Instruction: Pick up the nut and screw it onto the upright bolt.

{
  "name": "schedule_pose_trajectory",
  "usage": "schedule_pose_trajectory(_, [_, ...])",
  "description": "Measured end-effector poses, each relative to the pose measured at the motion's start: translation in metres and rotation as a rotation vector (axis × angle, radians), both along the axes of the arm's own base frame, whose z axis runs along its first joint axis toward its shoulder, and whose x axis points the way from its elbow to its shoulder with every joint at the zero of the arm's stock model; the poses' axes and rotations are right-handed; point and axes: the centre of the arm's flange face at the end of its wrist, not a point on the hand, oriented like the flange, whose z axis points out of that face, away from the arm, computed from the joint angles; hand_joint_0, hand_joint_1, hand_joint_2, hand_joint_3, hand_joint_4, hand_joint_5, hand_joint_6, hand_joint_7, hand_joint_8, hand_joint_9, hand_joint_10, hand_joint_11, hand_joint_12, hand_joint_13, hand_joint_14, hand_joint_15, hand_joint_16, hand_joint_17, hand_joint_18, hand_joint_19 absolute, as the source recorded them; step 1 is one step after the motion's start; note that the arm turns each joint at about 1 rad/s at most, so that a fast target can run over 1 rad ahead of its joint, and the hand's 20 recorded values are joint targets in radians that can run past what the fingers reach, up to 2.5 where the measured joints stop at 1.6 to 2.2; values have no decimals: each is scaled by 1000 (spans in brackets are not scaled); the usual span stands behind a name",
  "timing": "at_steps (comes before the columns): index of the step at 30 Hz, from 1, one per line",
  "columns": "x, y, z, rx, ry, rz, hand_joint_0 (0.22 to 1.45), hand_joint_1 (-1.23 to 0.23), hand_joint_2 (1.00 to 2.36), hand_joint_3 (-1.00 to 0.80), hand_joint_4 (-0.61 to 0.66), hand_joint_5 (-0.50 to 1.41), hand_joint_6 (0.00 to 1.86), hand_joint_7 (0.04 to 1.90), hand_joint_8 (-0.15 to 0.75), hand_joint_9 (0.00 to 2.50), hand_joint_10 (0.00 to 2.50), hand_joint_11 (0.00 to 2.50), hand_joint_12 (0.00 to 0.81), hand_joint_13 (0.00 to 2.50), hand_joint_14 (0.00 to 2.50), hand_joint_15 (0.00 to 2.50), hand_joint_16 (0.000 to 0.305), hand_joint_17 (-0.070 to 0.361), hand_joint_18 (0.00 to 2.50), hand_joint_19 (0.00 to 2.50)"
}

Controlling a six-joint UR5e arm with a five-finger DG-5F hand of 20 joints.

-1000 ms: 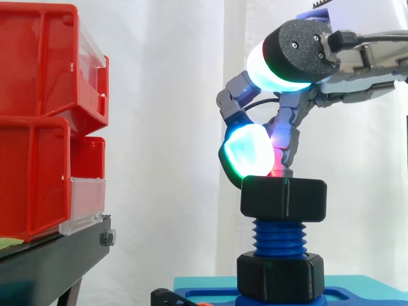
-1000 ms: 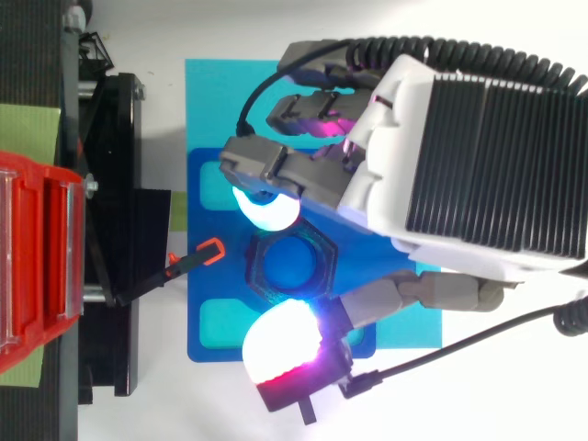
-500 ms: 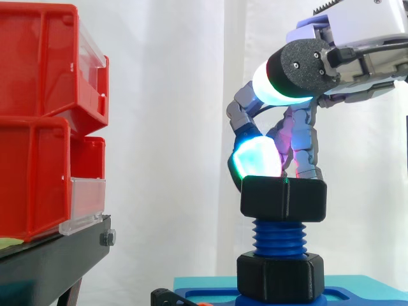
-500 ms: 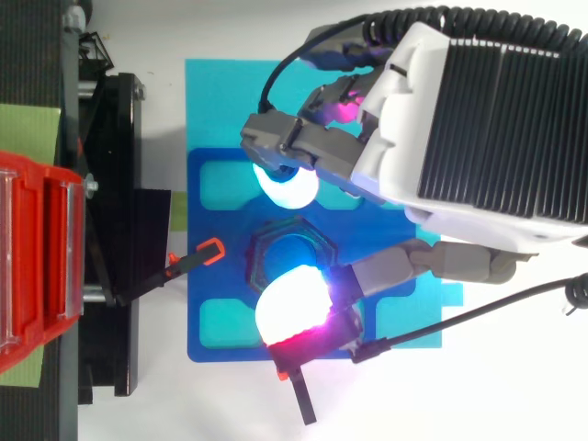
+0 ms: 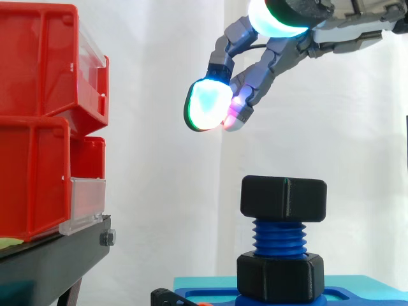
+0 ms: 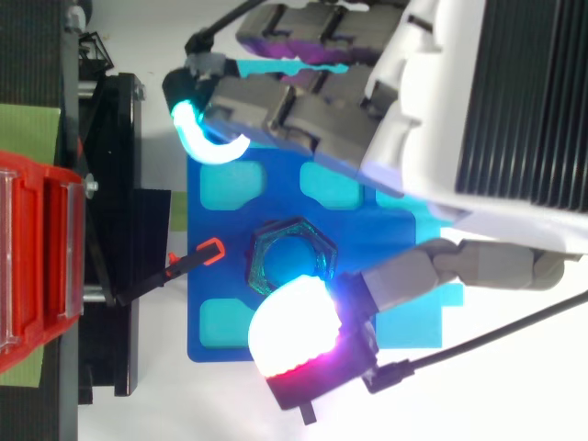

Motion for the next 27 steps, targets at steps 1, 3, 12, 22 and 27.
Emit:
schedule_pose_trajectory(1, [0,1,-3,2,2,3,466,-192,1000,-500,205,-161,501,641,284,631,0,0,393,338,0,0,49,110,121,0])
schedule_pose_trajectory(3, [0,4,-12,12,5,9,467,-175,1000,-500,187,-158,501,630,276,620,0,0,383,305,0,0,49,109,80,0])
schedule_pose_trajectory(12, [1,13,-41,93,-15,55,471,-108,1000,-500,184,-148,501,620,265,576,0,0,375,223,0,0,47,106,0,0])
schedule_pose_trajectory(22, [0,16,-44,103,-5,64,475,-102,1000,-500,245,-112,502,686,277,597,0,0,374,245,0,0,46,104,0,0])
schedule_pose_trajectory(27, [-1,18,-45,102,5,66,479,-107,1000,-500,251,-99,503,735,284,632,0,0,375,288,0,0,46,104,7,0])
